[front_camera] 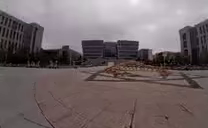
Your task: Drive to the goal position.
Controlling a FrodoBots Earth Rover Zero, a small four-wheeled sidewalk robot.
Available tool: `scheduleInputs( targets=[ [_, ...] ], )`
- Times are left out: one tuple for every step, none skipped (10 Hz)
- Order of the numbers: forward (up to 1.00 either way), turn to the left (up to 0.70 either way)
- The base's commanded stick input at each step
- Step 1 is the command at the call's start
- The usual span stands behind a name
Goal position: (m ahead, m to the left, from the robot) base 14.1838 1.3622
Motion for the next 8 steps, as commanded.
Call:
scheduleInputs(
  targets=[
    [0.70, 0.00],
    [0.70, 0.00],
    [0.70, 0.00],
    [0.70, 0.00],
    [0.70, 0.00],
    [0.70, 0.00],
    [0.70, 0.00],
    [0.70, 0.00]
  ],
)
